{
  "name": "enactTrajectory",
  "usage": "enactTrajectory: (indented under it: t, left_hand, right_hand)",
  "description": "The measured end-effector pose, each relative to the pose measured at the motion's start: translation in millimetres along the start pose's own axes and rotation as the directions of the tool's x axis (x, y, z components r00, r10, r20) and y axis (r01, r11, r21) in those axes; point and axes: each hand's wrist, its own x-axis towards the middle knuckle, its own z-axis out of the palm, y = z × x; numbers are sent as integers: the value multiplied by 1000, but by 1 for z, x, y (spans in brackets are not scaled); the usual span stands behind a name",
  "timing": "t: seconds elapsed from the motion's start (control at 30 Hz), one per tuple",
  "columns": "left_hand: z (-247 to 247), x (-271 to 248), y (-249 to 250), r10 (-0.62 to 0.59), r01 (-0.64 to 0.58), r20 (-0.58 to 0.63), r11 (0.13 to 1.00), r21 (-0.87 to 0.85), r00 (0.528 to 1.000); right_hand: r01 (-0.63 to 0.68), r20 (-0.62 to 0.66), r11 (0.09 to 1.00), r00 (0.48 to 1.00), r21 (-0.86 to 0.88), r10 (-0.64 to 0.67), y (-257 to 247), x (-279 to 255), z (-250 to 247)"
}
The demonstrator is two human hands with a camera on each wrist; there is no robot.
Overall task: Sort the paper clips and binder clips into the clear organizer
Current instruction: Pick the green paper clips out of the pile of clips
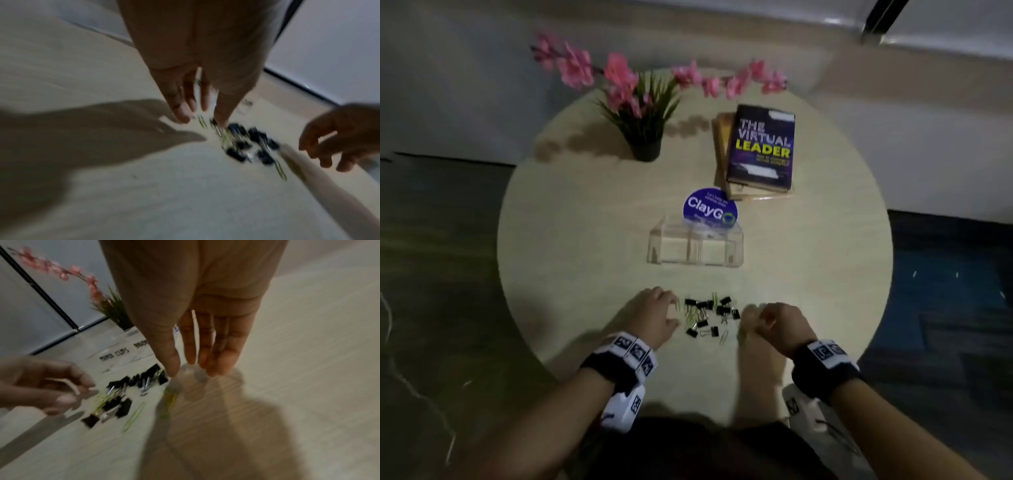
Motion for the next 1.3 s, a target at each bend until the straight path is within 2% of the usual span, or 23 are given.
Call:
enactTrajectory:
  t: [0.13,0.23,0.4,0.57,0.73,0.93,1.17,1.23,1.3]
  left_hand:
    - [16,10,13,-108,112,-112,993,31,988]
    - [25,12,21,-175,179,-126,984,24,977]
    - [30,10,25,-188,192,-153,981,10,970]
    - [26,13,26,-168,144,-163,978,-149,972]
    - [19,15,17,-214,176,-106,942,-285,971]
    - [17,20,16,-277,245,-81,928,-280,957]
    - [9,15,4,-213,200,-70,967,-156,974]
    - [7,12,-3,-227,199,-104,954,-226,968]
    - [3,8,-7,-259,204,-120,914,-350,958]
  right_hand:
    - [-159,17,987,987,-4,159,-4,-3,30]
    - [-201,-24,979,979,44,203,-3,-5,48]
    - [-173,-78,980,980,98,180,-13,3,59]
    - [-137,-101,973,982,187,158,-18,2,69]
    - [-97,-162,974,978,205,131,-25,2,85]
    - [-52,-180,992,981,118,73,-28,7,96]
    - [51,-200,998,979,34,-44,-27,7,101]
    - [24,-200,992,980,123,2,-24,7,93]
    - [-18,-185,944,979,329,83,-16,11,78]
